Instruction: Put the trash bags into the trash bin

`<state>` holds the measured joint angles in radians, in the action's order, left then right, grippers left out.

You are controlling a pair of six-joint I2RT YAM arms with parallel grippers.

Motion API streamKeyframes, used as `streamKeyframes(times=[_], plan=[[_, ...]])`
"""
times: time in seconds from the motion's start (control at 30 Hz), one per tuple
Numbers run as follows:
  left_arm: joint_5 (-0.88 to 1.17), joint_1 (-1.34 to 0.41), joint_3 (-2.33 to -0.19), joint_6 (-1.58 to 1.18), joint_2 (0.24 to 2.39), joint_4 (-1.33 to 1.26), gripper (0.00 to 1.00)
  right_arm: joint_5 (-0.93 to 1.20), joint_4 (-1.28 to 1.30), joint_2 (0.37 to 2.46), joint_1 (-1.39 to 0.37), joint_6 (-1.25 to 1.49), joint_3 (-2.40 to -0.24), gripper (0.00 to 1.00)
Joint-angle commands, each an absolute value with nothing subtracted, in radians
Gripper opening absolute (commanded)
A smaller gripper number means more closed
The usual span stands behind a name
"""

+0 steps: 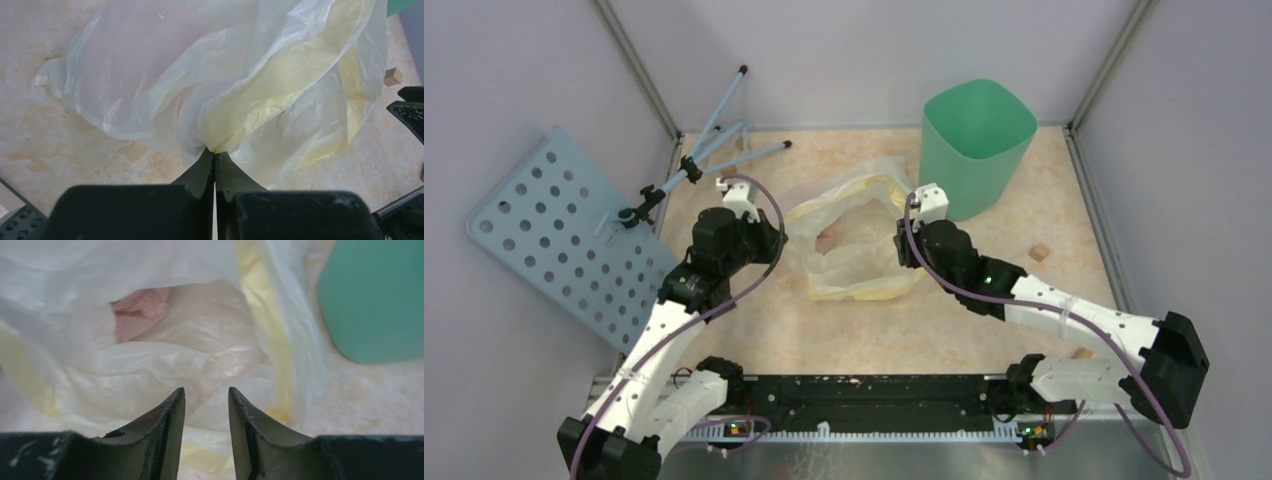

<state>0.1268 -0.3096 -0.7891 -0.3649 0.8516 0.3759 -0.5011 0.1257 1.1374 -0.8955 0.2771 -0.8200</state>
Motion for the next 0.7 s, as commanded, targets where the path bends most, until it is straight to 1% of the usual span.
streamKeyframes(times=[0.0, 0.1, 0.17, 0.23, 0.3, 0.37, 0.43, 0.57, 0.67], plan=[[0.185, -0.311, -0.829, -0.373, 0.847, 0.379, 0.0, -0.334, -0.007, 1.158, -0.959, 0.254, -0.88, 0.36], [0.193, -0.311, -0.828, -0.382, 0.845, 0.383, 0.0, -0.278, -0.099, 1.236, -0.97, 0.288, -0.87, 0.33], [0.19, -0.311, -0.822, -0.393, 0.842, 0.381, 0.0, -0.26, -0.162, 1.304, -0.97, 0.303, -0.878, 0.25], [0.175, -0.311, -0.807, -0.408, 0.838, 0.366, 0.0, -0.273, -0.241, 1.365, -0.969, 0.321, -0.885, 0.19], [0.134, -0.31, -0.777, -0.441, 0.836, 0.335, 0.0, -0.287, -0.335, 1.418, -0.97, 0.345, -0.879, 0.15], [0.104, -0.306, -0.771, -0.459, 0.843, 0.333, 0.0, -0.302, -0.421, 1.473, -0.968, 0.37, -0.878, 0.15], [0.104, -0.307, -0.768, -0.468, 0.855, 0.323, 0.0, -0.32, -0.465, 1.536, -0.967, 0.396, -0.901, 0.23], [0.104, -0.303, -0.777, -0.478, 0.893, 0.315, 0.0, -0.317, -0.471, 1.666, -0.944, 0.473, -0.98, 0.27], [0.078, -0.297, -0.789, -0.504, 0.919, 0.332, 0.0, -0.272, -0.508, 1.731, -0.912, 0.523, -1.003, 0.29]])
